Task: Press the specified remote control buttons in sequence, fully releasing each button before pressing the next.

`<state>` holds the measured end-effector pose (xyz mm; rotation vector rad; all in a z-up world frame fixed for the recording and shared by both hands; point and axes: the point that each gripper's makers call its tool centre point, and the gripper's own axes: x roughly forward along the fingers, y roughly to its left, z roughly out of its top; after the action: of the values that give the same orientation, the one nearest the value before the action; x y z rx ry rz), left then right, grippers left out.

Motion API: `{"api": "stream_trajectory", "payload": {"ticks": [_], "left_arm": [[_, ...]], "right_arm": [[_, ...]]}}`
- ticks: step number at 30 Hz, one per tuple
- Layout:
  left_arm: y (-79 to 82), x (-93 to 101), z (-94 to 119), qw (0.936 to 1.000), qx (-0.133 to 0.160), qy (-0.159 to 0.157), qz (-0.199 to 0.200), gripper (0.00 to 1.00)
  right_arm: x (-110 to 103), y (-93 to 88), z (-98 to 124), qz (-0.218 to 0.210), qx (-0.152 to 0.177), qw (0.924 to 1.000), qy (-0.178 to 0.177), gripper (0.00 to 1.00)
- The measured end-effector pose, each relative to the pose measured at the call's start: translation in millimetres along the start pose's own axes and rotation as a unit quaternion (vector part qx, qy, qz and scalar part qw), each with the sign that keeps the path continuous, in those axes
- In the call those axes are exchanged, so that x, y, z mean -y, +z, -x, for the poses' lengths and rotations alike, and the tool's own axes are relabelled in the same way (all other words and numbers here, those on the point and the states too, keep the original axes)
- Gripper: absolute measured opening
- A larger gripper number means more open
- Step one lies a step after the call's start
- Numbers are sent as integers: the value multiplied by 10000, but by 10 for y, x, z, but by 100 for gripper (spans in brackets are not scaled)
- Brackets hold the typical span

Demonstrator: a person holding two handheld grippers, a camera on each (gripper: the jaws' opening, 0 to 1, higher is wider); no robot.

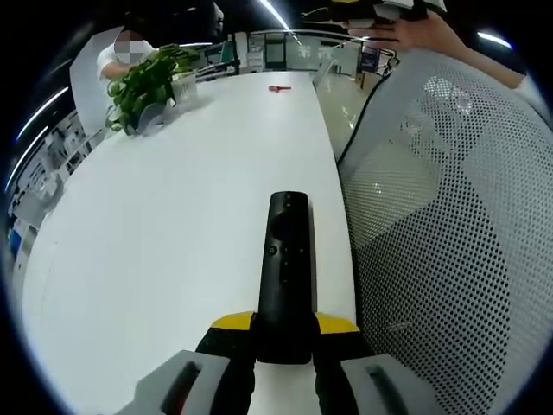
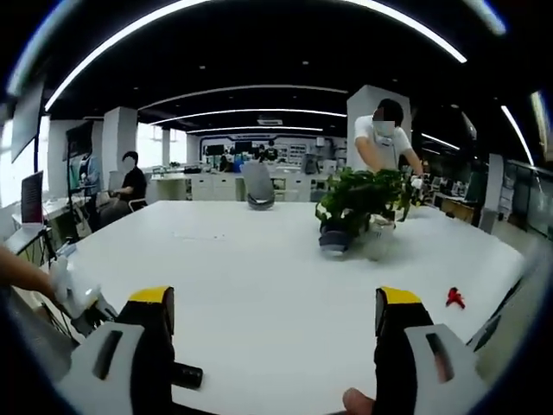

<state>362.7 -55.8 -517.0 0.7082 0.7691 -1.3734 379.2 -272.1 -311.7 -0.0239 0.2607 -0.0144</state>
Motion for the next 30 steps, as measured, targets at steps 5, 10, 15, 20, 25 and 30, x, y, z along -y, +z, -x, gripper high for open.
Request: {"api": "stream_trajectory", "payload": {"ticks": [5, 10, 15, 20, 25, 30], "left_arm": [[-4, -1, -1, 10000, -13, 6, 14, 24], [-9, -4, -1, 9999, -67, 72, 78, 24], [-9, -7, 0, 9999, -134, 77, 13, 23], [-41, -68, 19, 9994, -325, 43, -58, 23], [-29, -174, 57, 9991, -394, 82, -105, 23], [31, -331, 90, 9987, -424, 193, -182, 22]], "right_arm": [[61, 13, 6, -60, 74, 9998, -162, 100], [83, -5, -2, 64, 22, 9996, -271, 100], [88, -67, -20, 147, -170, 9993, -300, 100], [103, -58, -15, 59, -130, 9994, -306, 96], [101, -86, -22, 152, -213, 9991, -328, 94], [108, -98, -24, 157, -254, 9990, -341, 93]]}}
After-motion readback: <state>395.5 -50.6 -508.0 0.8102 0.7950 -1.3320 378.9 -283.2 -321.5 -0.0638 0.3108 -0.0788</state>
